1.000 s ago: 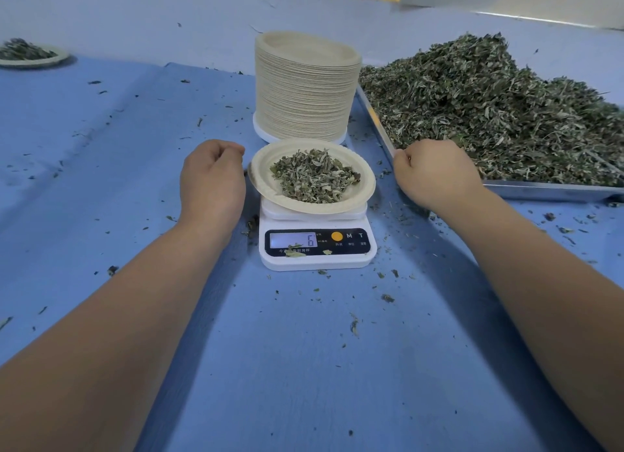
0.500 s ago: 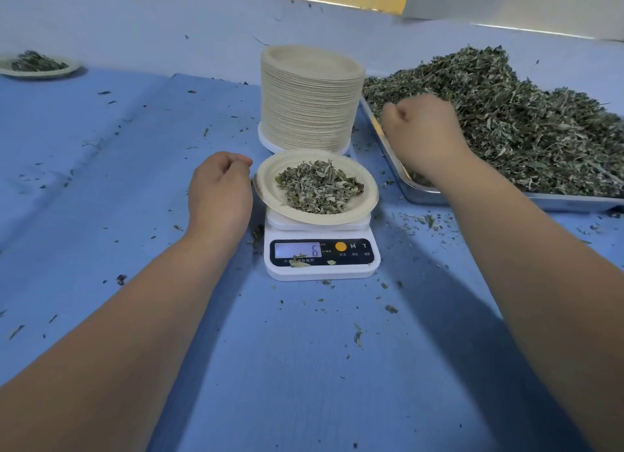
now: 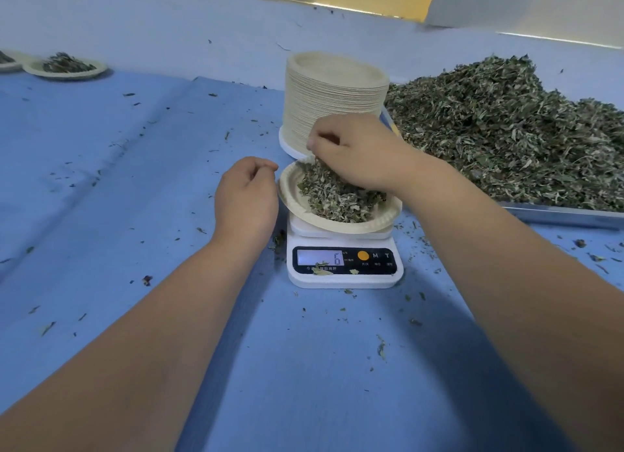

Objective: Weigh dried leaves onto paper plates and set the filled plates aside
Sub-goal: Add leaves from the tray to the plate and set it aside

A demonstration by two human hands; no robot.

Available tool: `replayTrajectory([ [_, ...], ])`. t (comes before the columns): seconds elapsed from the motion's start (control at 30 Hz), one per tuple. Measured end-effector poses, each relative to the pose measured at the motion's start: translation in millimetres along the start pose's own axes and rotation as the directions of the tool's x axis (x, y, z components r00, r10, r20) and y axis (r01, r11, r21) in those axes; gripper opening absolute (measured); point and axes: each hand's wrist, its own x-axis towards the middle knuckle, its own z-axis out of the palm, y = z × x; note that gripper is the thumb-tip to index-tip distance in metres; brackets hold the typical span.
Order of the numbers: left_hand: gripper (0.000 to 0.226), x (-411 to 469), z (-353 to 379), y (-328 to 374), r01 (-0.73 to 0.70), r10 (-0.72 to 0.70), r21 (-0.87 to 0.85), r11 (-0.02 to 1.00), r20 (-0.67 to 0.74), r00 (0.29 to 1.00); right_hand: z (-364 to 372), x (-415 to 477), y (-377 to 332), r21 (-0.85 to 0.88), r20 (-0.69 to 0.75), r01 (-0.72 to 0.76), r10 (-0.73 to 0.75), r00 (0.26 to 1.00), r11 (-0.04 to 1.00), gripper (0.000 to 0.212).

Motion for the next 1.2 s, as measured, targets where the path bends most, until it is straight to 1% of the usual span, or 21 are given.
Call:
replayTrajectory([
  [0.07, 0.03, -0.5, 0.4, 0.2, -0.015, 0.015, 0.02, 1.0, 0.011, 1.0, -3.2, -6.6, 4.8, 0.139, -0.069, -0.045, 0.055, 0.996, 0.989, 0.023],
  [0.13, 0.036, -3.7, 1.0, 1.4, -0.038, 0.037, 0.024, 0.999, 0.034, 0.999, -5.8, -17.7, 9.9, 0.193, -0.101, -0.064, 0.085, 0.991, 0.979, 0.028],
  [0.23, 0.038, -7.5, 2.4, 5.0, -0.07, 0.068, 0.017, 0.997, 0.082, 0.994, -3.2, -35.1, 16.1, 0.104, -0.015, -0.052, 0.054, 0.998, 0.993, 0.033],
  [0.3, 0.039, -9.2, 3.8, 5.6, -0.097, 0.092, 0.03, 0.995, 0.143, 0.986, -0.6, -43.2, 20.4, 0.089, 0.0, -0.04, 0.04, 0.999, 0.995, 0.041],
  [0.37, 0.039, -10.8, 4.4, 6.0, -0.117, 0.107, 0.045, 0.992, 0.19, 0.976, -0.9, -48.3, 25.1, 0.14, -0.074, -0.029, 0.039, 0.996, 0.99, 0.041],
  [0.47, 0.038, -12.2, 3.9, 7.7, -0.131, 0.119, 0.038, 0.991, 0.233, 0.965, -5.4, -53.9, 32.4, 0.232, -0.186, -0.065, 0.11, 0.976, 0.971, 0.037],
  [0.57, 0.038, -13.2, 3.1, 8.8, -0.158, 0.149, 0.009, 0.987, 0.268, 0.952, -6.3, -64.5, 41.9, 0.194, -0.201, -0.085, 0.125, 0.972, 0.977, 0.04],
  [0.67, 0.038, -14.5, 2.8, 7.0, -0.183, 0.161, 0.049, 0.982, 0.287, 0.944, -2.2, -81.5, 58.1, 0.217, -0.269, -0.132, 0.189, 0.944, 0.967, 0.035],
  [0.7, 0.039, -14.6, 3.3, 6.2, -0.185, 0.162, 0.055, 0.981, 0.289, 0.944, -0.7, -86.4, 65.5, 0.193, -0.292, -0.162, 0.214, 0.932, 0.968, 0.033],
  [0.77, 0.04, -14.2, 3.5, 6.0, -0.194, 0.172, 0.066, 0.979, 0.258, 0.951, 0.7, -93.7, 80.0, 0.092, -0.304, -0.224, 0.241, 0.922, 0.97, 0.029],
  [0.83, 0.04, -12.4, 2.3, 6.0, -0.198, 0.181, 0.068, 0.978, 0.195, 0.964, 0.3, -95.9, 90.9, -0.007, -0.275, -0.281, 0.268, 0.923, 0.96, 0.027],
  [0.9, 0.043, -10.0, -0.9, 5.2, -0.186, 0.173, 0.079, 0.979, 0.145, 0.974, 2.8, -95.1, 96.6, -0.101, -0.244, -0.337, 0.305, 0.92, 0.936, 0.031],
  [1.03, 0.047, -8.6, -3.7, 5.6, -0.139, 0.13, 0.089, 0.986, 0.102, 0.986, 9.2, -93.9, 100.8, -0.253, -0.221, -0.451, 0.402, 0.888, 0.856, 0.042],
  [1.13, 0.044, -10.5, -4.4, 7.5, -0.127, 0.116, 0.089, 0.988, 0.113, 0.987, 8.4, -94.7, 103.3, -0.4, -0.157, -0.541, 0.527, 0.835, 0.739, 0.054],
  [1.2, 0.043, -10.2, -4.4, 7.3, -0.135, 0.123, 0.098, 0.986, 0.121, 0.985, 6.2, -95.3, 104.5, -0.445, -0.129, -0.56, 0.569, 0.812, 0.699, 0.062],
])
